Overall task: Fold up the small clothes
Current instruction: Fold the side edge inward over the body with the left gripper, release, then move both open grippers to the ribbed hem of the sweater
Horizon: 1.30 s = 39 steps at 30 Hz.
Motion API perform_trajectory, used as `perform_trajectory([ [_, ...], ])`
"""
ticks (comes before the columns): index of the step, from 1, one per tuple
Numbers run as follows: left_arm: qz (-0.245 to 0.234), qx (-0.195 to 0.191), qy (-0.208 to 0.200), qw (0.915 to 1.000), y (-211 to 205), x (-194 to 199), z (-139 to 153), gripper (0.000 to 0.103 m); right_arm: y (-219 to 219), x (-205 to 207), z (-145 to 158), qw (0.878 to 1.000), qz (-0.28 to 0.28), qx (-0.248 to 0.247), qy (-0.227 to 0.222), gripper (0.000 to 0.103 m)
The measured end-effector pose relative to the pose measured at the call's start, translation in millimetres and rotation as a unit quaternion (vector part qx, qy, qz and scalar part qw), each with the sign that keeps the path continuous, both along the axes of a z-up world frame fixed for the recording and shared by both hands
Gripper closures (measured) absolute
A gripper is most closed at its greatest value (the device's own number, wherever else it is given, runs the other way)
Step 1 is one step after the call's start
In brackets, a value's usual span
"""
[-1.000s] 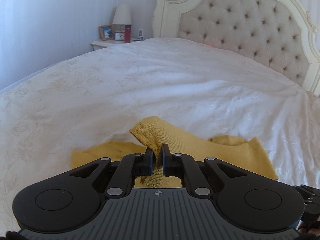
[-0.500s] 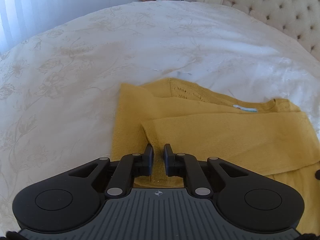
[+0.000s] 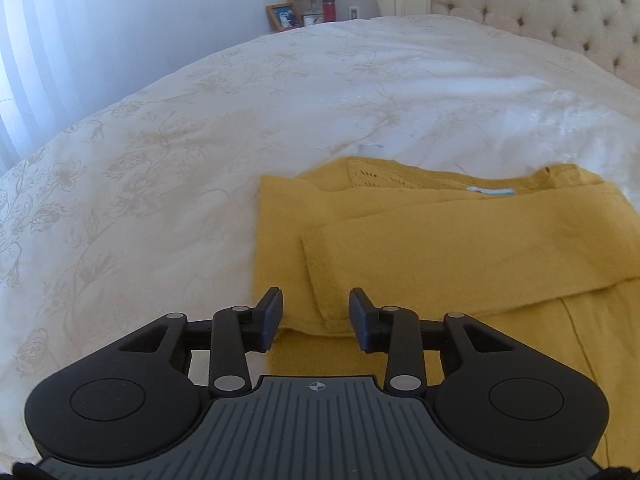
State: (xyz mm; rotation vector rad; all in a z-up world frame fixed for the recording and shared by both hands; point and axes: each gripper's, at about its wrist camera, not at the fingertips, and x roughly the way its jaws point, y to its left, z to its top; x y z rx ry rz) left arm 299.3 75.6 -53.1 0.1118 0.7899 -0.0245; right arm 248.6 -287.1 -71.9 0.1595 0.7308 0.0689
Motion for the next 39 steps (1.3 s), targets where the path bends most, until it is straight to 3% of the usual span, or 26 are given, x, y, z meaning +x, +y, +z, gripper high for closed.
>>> perform_trajectory([
  [6, -0.003, 0.010, 0.021, 0.9997, -8.2, -45.2, -21.9, 0.066, 5.9, -1.7, -7.0, 1.000, 0.004, -0.017, 0.000, 0.046],
  [14, 0.018, 0.009, 0.018, 0.9996, -0.7, -88.3, -26.7, 0.049, 14.9, -11.8, -16.2, 0.998, 0.017, -0.049, -0.029, 0.039],
  [19, 0.031, -0.025, 0.029, 0.9988, 12.0, -114.5, -26.9, 0.045, 9.0, -21.7, -15.6, 0.999, 0.021, -0.035, -0.027, 0.035],
  [21, 0.028, -0.032, 0.036, 0.9984, 16.2, -126.3, -26.9, 0.044, 8.0, -28.3, -12.6, 0.999, 0.020, -0.034, -0.018, 0.035],
  [22, 0.026, -0.033, 0.040, 0.9983, 17.9, -131.8, -27.0, 0.043, 7.7, -33.5, -11.8, 0.999, 0.016, -0.034, -0.010, 0.031],
  [23, 0.023, -0.035, 0.045, 0.9981, 19.2, -138.4, -27.5, 0.042, 6.6, -39.6, -12.2, 0.999, 0.009, -0.031, 0.004, 0.022],
  [24, 0.020, -0.036, 0.048, 0.9980, 20.6, -143.1, -27.7, 0.042, 5.1, -46.6, -13.0, 1.000, 0.006, -0.022, 0.013, 0.020],
  [31, -0.005, -0.035, 0.069, 0.9970, 26.1, -188.0, -29.4, 0.040, 5.5, -100.9, -5.0, 0.998, 0.002, -0.017, 0.059, 0.020],
  [39, -0.037, -0.018, 0.089, 0.9952, 26.1, -218.1, -27.4, 0.038, 3.2, -153.5, 2.7, 0.990, 0.005, 0.020, 0.138, 0.020],
])
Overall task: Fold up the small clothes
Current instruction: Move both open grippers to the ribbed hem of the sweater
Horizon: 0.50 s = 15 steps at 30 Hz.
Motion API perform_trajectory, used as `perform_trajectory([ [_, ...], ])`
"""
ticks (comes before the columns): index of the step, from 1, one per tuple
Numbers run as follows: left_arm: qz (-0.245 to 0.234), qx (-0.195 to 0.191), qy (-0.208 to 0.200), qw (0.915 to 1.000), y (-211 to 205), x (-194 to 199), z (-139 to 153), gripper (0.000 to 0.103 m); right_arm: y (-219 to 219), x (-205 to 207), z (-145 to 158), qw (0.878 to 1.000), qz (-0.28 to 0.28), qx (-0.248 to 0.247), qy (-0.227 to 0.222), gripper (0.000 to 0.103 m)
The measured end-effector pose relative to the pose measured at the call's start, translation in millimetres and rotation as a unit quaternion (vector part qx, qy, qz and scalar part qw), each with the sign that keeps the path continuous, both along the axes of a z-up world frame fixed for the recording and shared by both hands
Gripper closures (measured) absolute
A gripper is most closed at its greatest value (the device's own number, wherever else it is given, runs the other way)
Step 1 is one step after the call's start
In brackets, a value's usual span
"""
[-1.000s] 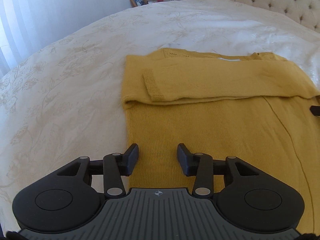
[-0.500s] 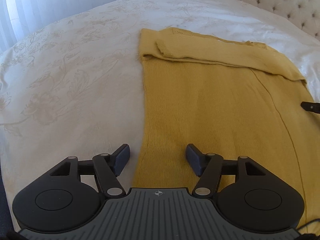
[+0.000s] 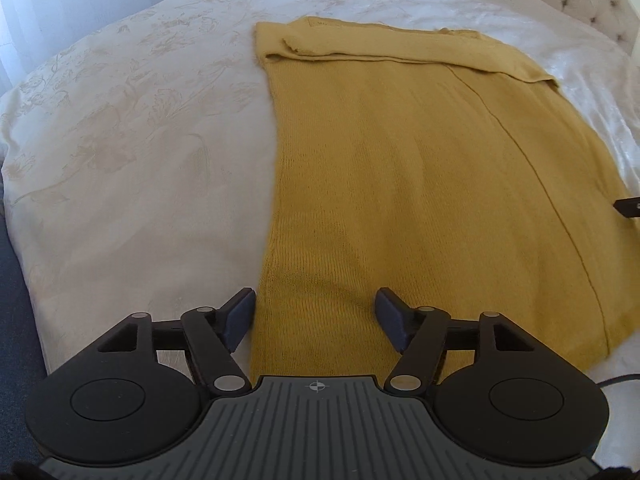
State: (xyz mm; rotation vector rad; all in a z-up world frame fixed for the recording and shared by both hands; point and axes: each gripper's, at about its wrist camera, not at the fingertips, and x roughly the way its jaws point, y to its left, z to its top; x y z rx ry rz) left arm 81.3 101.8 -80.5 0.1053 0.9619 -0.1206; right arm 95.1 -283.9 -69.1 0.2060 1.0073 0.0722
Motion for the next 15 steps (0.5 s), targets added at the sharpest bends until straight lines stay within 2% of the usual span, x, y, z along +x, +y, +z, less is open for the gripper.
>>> perform_trajectory([
  [6, -0.003, -0.014, 0.019, 0.9997, 3.0, -18.0, 0.9, 0.037, 7.6, -27.4, 2.0, 0.999, 0.020, 0.003, 0.049, 0.020],
  [9, -0.012, -0.014, 0.021, 0.9996, 3.9, -27.0, -0.4, 0.033, 9.4, -37.7, 1.9, 0.997, 0.023, 0.005, 0.067, 0.020],
  [15, -0.026, -0.005, 0.003, 0.9996, 0.2, -40.0, -5.1, 0.024, -4.8, -54.2, -1.3, 0.995, 0.001, 0.051, 0.090, 0.019],
])
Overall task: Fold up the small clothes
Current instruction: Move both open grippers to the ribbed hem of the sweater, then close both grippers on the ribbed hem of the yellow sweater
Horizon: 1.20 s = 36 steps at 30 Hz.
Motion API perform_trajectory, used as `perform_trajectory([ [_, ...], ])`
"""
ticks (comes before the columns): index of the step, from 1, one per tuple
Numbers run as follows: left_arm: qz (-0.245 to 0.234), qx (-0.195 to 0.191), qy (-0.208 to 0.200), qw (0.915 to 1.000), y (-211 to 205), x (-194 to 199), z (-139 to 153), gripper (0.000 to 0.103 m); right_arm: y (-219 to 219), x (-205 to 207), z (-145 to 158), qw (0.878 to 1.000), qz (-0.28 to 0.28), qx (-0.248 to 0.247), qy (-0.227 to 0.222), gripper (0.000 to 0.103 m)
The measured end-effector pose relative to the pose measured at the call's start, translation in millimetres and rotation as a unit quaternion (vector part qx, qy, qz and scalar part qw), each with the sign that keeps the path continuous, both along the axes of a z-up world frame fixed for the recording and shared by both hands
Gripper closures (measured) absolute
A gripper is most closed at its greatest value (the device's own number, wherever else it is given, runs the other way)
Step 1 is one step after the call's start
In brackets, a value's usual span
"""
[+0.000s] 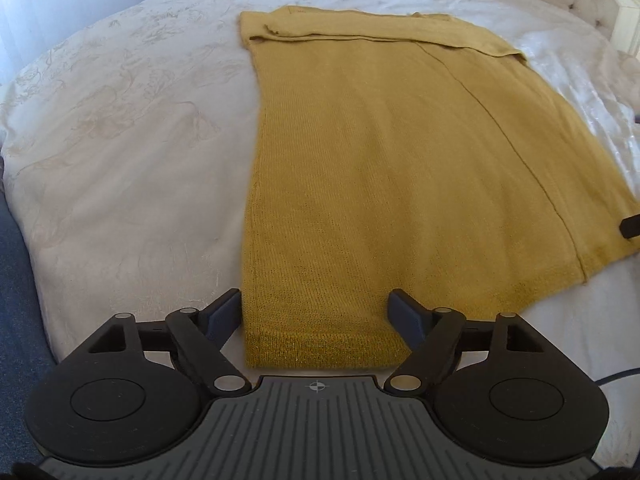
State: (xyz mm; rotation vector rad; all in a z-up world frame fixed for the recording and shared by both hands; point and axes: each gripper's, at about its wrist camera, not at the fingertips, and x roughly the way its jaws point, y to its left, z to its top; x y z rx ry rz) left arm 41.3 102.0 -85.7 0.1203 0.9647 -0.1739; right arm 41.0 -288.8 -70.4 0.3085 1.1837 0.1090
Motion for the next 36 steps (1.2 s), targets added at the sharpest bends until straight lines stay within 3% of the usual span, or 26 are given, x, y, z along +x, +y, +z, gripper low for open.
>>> perform_trajectory([
  [5, 0.004, -0.019, 0.003, 0.9998, 5.3, 1.2, 0.3, 0.024, -18.4, -12.1, -2.9, 0.998, -0.040, 0.054, -0.018, 0.019],
  [10, 0.012, -0.037, 0.004, 0.9993, 9.8, 1.1, -0.2, 0.024, -20.5, -14.3, 0.1, 0.997, -0.041, 0.052, -0.035, 0.020],
  [13, 0.011, -0.033, 0.005, 0.9994, 8.2, 2.0, -0.8, 0.024, -8.2, -26.9, 24.4, 0.991, -0.010, 0.052, -0.120, 0.040],
  [16, 0.010, -0.028, 0.005, 0.9995, 7.3, 3.2, -2.1, 0.024, 8.1, -40.5, 49.7, 0.981, 0.032, 0.016, -0.192, 0.037],
  [18, 0.011, -0.028, 0.007, 0.9995, 7.5, 4.0, -2.4, 0.024, 14.1, -38.2, 49.9, 0.982, 0.035, -0.037, -0.181, 0.031],
  [20, 0.011, -0.030, 0.006, 0.9995, 8.1, 3.8, -2.0, 0.024, 10.0, -31.8, 41.7, 0.987, 0.019, -0.056, -0.153, 0.031],
  [23, 0.013, -0.033, 0.006, 0.9994, 9.4, 3.4, -1.7, 0.024, -12.3, -24.9, 30.7, 0.994, -0.027, -0.003, -0.104, 0.031],
  [26, 0.012, -0.031, 0.006, 0.9994, 8.7, 4.4, -2.4, 0.024, -25.1, -26.8, 27.7, 0.993, -0.060, 0.035, -0.091, 0.031],
  [36, 0.013, -0.032, 0.006, 0.9994, 9.0, 4.3, -2.0, 0.024, 8.5, -12.8, 22.7, 0.995, -0.022, 0.038, -0.085, 0.031],
])
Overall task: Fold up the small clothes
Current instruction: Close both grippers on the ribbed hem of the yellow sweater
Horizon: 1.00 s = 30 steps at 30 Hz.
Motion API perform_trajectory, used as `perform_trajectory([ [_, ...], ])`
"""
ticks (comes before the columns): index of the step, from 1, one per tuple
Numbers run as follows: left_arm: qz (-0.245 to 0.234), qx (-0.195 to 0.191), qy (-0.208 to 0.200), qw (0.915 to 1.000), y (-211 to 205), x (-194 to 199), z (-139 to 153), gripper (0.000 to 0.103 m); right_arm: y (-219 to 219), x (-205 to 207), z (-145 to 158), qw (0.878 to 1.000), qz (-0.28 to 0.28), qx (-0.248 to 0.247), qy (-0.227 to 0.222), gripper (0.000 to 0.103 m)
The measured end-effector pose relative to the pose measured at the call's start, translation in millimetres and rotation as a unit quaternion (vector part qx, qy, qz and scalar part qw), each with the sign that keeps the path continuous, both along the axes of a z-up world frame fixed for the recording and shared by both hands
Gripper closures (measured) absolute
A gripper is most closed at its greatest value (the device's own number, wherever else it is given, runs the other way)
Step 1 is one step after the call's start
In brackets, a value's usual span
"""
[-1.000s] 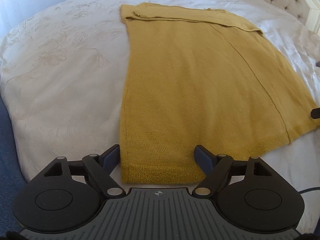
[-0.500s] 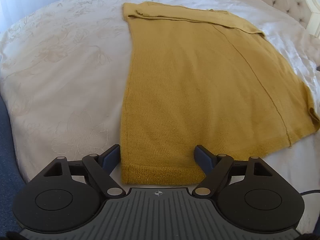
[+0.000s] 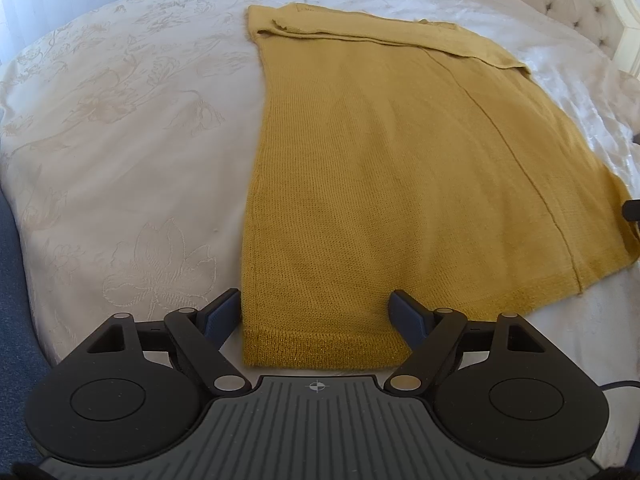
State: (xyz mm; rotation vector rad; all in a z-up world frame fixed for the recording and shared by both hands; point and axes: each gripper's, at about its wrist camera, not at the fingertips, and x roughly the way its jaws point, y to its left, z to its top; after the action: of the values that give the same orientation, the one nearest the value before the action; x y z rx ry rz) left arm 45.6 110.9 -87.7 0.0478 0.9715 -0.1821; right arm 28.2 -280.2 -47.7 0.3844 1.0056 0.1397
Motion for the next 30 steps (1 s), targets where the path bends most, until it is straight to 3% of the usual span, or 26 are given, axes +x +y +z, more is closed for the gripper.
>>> perform_trajectory([
  [4, 0.000, -0.001, 0.001, 1.0000, 0.0, 0.0, 0.1, 0.024, 8.2, 3.8, -4.9, 0.999, -0.004, -0.035, 0.018, 0.033],
  [7, 0.000, -0.003, 0.001, 1.0000, -0.1, -0.2, 0.3, 0.024, 5.2, 3.2, -5.0, 0.995, -0.024, -0.092, 0.036, 0.049],
  [8, 0.001, -0.003, 0.001, 1.0000, -0.1, -0.1, 0.2, 0.024, -0.2, 2.0, -5.6, 0.994, -0.038, -0.098, 0.043, 0.048],
  [12, 0.000, 0.000, 0.002, 1.0000, -1.1, 0.6, -0.3, 0.024, -20.2, -3.6, -9.6, 0.995, -0.059, -0.061, 0.057, 0.047],
  [18, 0.004, 0.000, 0.014, 0.9999, -0.5, -1.9, 3.0, 0.024, -20.1, -0.6, -18.9, 0.995, -0.046, -0.044, 0.072, 0.046],
  [30, 0.018, -0.025, 0.038, 0.9988, 10.9, -0.7, 0.7, 0.024, -18.3, 5.0, -27.4, 0.997, -0.024, -0.017, 0.076, 0.028],
])
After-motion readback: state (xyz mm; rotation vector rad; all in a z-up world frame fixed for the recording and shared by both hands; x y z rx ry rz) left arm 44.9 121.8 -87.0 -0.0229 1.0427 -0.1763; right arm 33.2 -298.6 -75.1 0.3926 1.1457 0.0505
